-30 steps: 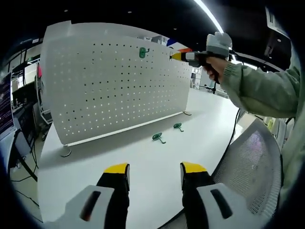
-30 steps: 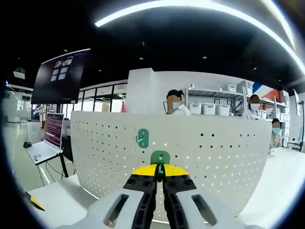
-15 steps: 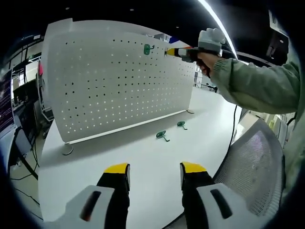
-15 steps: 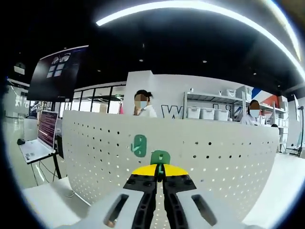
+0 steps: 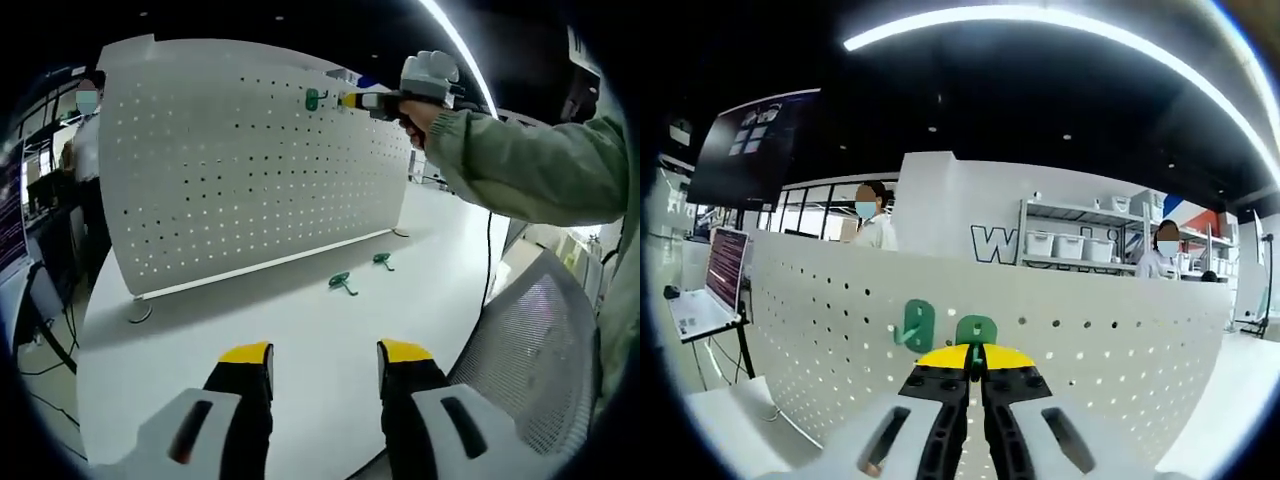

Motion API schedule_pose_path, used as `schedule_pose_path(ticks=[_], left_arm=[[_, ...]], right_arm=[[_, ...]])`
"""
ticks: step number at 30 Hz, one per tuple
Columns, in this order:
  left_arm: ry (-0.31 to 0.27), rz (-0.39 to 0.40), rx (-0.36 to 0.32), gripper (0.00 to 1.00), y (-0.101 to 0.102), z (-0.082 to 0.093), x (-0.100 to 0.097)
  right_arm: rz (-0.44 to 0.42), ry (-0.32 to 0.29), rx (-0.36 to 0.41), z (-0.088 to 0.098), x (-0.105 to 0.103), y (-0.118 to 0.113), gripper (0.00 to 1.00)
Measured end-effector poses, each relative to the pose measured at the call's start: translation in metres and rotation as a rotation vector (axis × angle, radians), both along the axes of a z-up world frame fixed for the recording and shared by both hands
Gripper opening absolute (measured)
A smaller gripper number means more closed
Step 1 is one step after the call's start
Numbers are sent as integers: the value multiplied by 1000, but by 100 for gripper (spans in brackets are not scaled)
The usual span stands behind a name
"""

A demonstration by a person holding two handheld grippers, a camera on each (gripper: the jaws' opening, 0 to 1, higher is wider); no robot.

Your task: Insert the hook assembly into the mounting plate slot until the hook locks in place.

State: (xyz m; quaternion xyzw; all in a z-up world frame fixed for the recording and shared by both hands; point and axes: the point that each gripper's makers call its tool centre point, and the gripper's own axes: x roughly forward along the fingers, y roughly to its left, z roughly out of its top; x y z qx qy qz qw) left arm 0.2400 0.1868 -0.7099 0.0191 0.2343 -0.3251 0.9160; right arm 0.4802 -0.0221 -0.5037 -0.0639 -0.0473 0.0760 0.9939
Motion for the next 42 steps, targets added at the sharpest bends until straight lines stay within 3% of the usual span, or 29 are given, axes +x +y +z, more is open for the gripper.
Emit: schedule_pose_path(ticks=[16, 42], left_arm=[[0, -2, -10, 43, -1, 0, 4], [7, 10, -25, 42, 4, -5, 5]], right_arm=[[-35, 3, 50, 1, 9, -3, 1], [-75, 9, 47, -3, 18, -1, 1]])
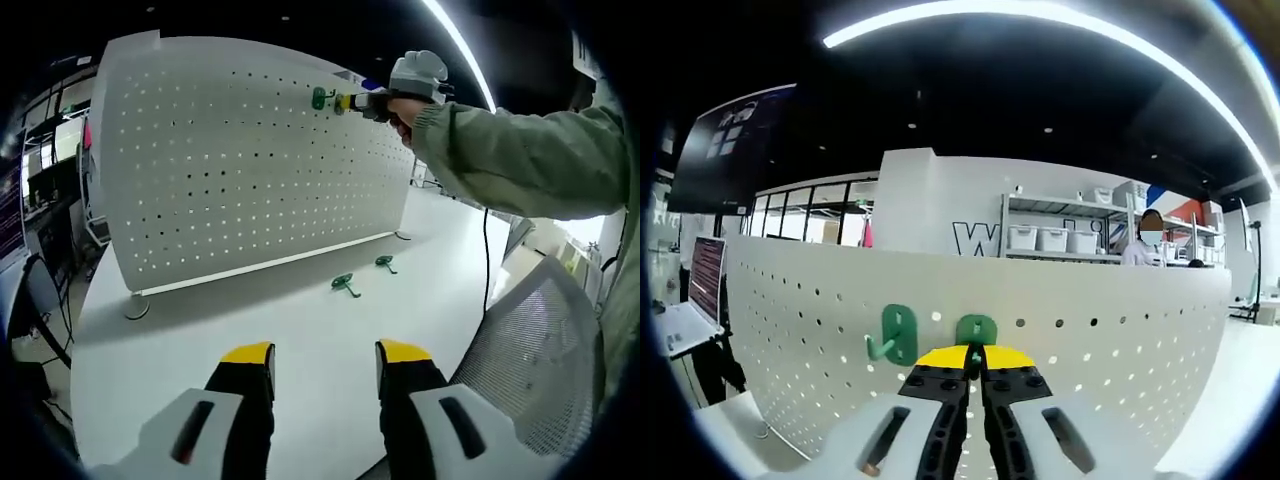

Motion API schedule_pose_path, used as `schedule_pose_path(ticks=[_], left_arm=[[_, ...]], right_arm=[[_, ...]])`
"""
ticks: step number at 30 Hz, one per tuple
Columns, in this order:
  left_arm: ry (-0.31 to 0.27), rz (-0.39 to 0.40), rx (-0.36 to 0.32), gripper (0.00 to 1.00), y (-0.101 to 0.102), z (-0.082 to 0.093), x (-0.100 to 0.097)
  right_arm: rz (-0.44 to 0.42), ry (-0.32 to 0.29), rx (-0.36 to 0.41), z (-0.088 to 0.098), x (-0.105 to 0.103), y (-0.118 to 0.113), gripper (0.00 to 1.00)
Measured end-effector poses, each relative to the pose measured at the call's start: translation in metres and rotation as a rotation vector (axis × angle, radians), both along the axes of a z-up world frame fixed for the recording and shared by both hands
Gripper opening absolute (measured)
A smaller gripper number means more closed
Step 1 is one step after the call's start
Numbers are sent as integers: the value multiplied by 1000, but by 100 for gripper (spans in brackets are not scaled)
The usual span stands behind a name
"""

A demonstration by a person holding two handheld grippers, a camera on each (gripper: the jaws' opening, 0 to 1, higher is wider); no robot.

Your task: Insert the hook assembly into the mounting plate slot until the hook locks in place.

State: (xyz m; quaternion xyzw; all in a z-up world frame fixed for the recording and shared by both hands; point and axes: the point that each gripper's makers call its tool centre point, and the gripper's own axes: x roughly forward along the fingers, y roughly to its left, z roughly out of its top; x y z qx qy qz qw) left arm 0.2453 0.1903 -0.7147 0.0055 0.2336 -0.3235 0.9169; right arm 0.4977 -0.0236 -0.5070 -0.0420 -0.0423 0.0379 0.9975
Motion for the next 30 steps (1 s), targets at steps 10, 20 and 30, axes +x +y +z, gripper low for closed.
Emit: schedule_pose_path(ticks=[10, 20, 30], left_arm=[[1, 4, -3, 42, 0, 0, -1], [-4, 9, -3, 42, 1, 2, -3], [-8, 11, -5, 42, 0, 4, -6]], right_arm=[[0, -5, -34, 0, -1, 0, 2], [12, 30, -48, -12, -5, 0, 7], [55, 62, -8, -19, -13, 1, 21]])
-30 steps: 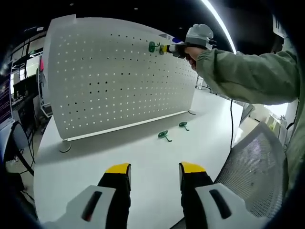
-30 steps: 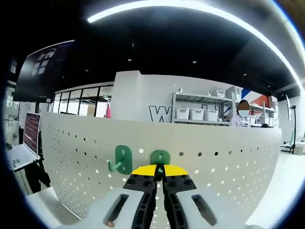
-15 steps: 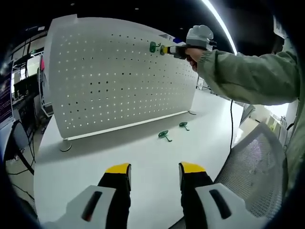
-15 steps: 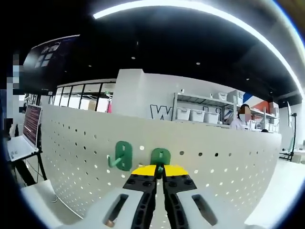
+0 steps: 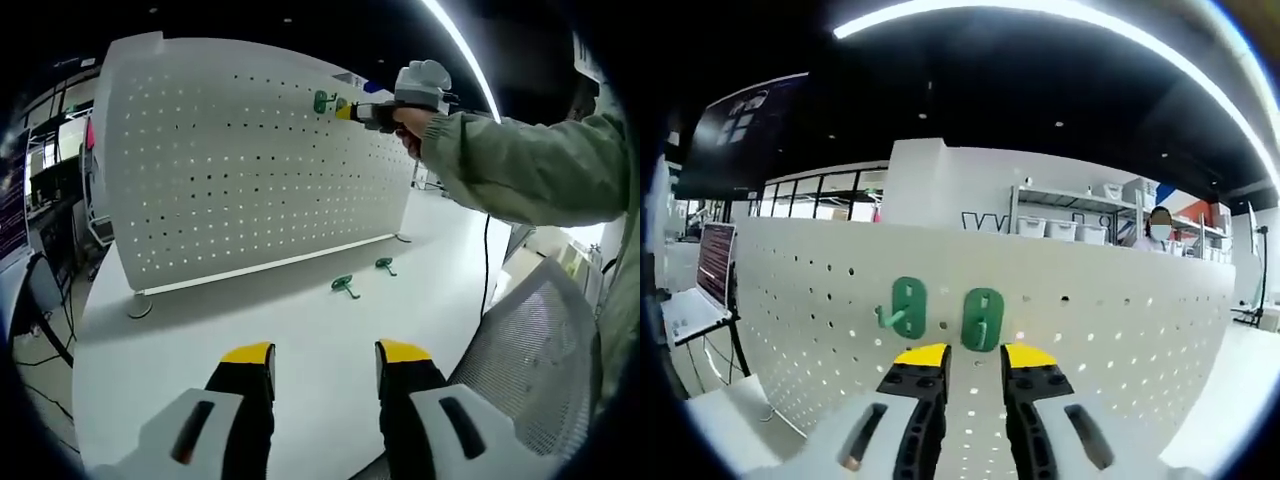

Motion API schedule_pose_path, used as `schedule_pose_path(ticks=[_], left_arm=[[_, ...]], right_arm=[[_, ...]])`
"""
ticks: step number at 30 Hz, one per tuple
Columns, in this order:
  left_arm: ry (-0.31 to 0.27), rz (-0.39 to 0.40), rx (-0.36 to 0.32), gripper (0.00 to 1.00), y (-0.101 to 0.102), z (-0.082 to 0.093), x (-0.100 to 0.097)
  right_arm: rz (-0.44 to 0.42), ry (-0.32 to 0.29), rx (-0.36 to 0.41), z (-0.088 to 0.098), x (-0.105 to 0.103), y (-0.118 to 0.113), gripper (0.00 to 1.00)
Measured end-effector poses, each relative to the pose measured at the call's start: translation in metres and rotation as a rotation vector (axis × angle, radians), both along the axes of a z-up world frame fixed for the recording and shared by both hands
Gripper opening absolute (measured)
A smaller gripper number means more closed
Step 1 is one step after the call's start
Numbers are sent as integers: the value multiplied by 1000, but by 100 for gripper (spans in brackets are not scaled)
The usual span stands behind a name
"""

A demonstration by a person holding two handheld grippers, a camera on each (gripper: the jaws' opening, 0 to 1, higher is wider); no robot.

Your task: Insert the hook assembly into the mounting plate slot until the hook locks in place.

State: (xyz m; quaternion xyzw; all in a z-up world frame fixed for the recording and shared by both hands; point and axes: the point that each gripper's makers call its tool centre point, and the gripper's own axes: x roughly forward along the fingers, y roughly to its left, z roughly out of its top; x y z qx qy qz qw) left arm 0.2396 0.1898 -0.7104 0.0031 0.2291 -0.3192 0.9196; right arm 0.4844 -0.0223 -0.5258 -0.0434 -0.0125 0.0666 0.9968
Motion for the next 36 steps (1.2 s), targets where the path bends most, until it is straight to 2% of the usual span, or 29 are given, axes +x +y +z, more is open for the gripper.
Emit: schedule_pose_path(ticks=[9, 19, 28, 34, 36], left_arm=[[-10, -4, 0, 42, -3, 4, -3], [-26, 2, 6, 42, -2, 9, -6], [-26, -2, 12, 42, -4, 8, -10], [-37, -3, 14, 42, -6, 12, -12], [-40, -3, 14, 42, -7, 13, -12]], right_arm=[[59, 60, -4, -19, -23, 6, 32], [88, 119, -8, -42, -52, -1, 33], [135, 245, -53, -92, -99, -4, 35], [150, 327, -45, -120, -128, -9, 36], [163, 359, -22, -129, -139, -9, 37]])
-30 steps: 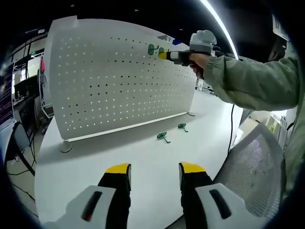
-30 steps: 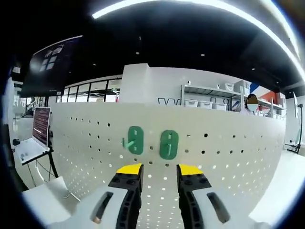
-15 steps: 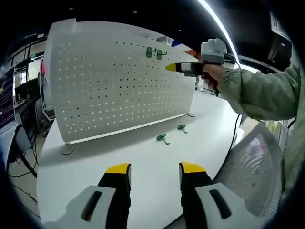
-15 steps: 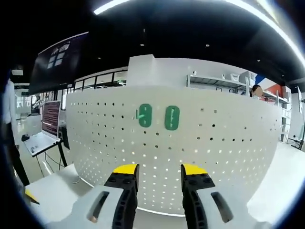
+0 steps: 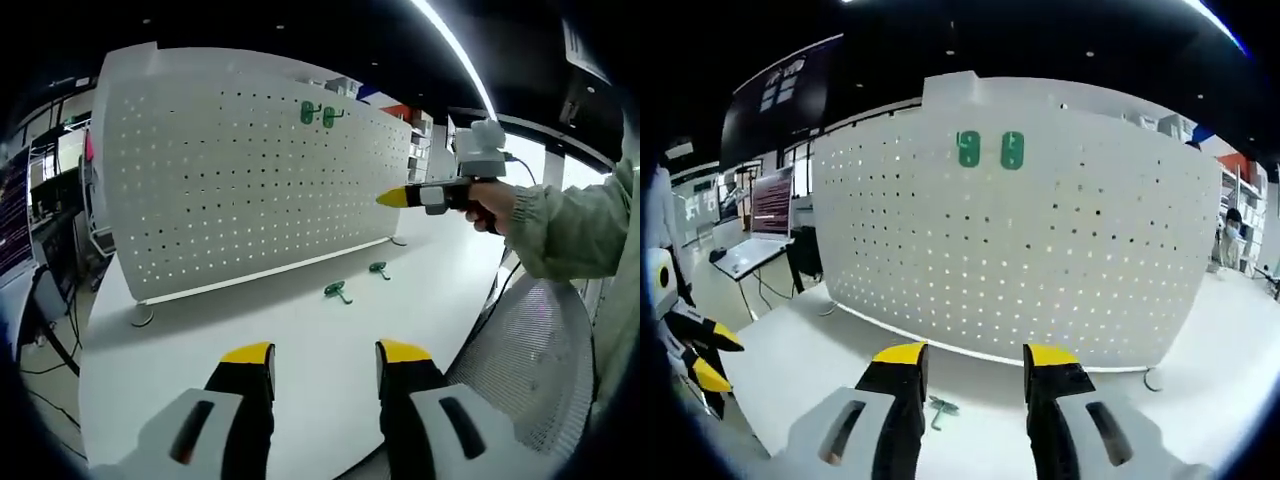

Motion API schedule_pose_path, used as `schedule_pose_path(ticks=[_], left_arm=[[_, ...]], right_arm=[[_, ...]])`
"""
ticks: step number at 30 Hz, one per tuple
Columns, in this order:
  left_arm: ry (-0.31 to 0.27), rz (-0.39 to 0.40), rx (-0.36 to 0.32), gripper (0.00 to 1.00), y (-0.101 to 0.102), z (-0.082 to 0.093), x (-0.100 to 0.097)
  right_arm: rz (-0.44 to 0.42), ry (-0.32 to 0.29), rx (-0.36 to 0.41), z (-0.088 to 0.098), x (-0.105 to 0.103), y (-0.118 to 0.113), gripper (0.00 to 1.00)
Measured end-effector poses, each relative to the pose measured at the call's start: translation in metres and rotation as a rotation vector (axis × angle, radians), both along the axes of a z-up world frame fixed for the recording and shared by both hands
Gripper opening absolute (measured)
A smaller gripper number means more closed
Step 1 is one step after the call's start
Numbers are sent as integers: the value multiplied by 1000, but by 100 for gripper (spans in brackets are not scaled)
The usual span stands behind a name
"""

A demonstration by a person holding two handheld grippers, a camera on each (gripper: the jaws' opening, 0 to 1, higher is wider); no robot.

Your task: Insert the hook assembly into the mounting plate slot until the hook locks in place.

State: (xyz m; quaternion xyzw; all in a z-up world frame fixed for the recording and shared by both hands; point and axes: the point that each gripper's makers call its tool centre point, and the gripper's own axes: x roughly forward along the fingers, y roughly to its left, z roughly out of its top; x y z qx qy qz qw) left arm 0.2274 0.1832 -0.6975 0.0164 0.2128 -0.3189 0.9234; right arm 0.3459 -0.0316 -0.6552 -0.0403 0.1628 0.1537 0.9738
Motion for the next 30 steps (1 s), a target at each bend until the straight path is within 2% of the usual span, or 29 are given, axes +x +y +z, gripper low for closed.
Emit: schedule_pose_path(ticks=[3, 9, 11, 22, 30], left_arm=[[-4, 0, 0, 42, -1, 1, -2], [-3, -2, -2, 42, -5, 0, -7], [-2, -4, -3, 42, -7, -1, -8], [-11, -32, -9, 42, -25, 3, -8], [-21, -82, 10, 43, -42, 7, -2]], right_arm=[[16, 41, -12, -14, -17, -1, 37], [39, 95, -10, -28, -45, -5, 37], [52, 135, -8, -35, -54, -8, 37], [79, 180, 1, -32, -95, -25, 36], [68, 209, 29, -38, -113, -35, 36]])
